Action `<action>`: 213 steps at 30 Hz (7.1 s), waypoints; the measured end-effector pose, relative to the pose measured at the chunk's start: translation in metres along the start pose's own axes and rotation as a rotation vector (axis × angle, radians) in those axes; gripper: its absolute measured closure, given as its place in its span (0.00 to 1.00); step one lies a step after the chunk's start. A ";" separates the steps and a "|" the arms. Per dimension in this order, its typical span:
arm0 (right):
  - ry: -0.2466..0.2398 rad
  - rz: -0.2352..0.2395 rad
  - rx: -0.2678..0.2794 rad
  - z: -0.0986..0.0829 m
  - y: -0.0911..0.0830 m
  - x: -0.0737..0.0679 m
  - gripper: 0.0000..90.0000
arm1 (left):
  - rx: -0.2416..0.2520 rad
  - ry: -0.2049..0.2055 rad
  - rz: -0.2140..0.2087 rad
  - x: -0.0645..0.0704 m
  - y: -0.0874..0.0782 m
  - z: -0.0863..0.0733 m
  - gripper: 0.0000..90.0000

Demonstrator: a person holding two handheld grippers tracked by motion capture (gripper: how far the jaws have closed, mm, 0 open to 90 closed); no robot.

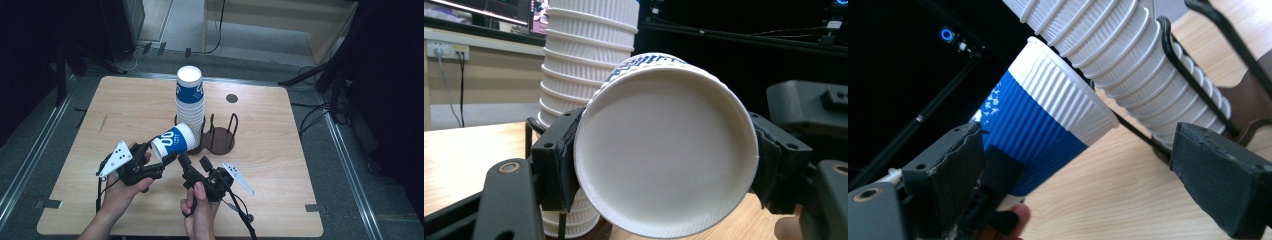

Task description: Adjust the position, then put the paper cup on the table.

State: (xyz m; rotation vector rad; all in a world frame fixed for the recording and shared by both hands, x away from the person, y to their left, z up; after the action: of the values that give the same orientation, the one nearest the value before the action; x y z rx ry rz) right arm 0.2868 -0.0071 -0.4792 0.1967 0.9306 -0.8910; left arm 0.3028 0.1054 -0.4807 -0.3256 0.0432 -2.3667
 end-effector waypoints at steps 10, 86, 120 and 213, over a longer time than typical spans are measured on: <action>0.274 0.081 -0.017 0.003 0.004 0.002 0.09 | 0.001 0.010 -0.008 0.007 0.004 -0.003 0.30; 0.080 0.023 0.130 0.032 0.005 0.006 0.22 | -0.203 -0.005 0.079 0.007 0.000 -0.019 0.03; -0.402 -0.221 0.181 0.053 -0.002 0.013 0.22 | -0.257 -0.012 0.135 -0.012 -0.010 -0.029 0.03; -0.658 -0.659 0.187 0.157 0.011 0.187 0.22 | -0.246 -0.176 0.543 -0.150 -0.089 -0.060 0.03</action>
State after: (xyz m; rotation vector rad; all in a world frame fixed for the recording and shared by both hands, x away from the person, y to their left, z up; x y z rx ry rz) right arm 0.4431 -0.1876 -0.5287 -0.2572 0.2779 -1.5315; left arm 0.3324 0.2688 -0.5610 -0.5619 0.3028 -1.7891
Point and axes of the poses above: each handheld gripper's, and its own axes: y roughly forward along the jaws, z roughly out of its top, x roughly to its right, the point moved 9 cm from there along y, roughly forward along the jaws, and after that the axes turned 9 degrees about -x, right-handed, at the moved point
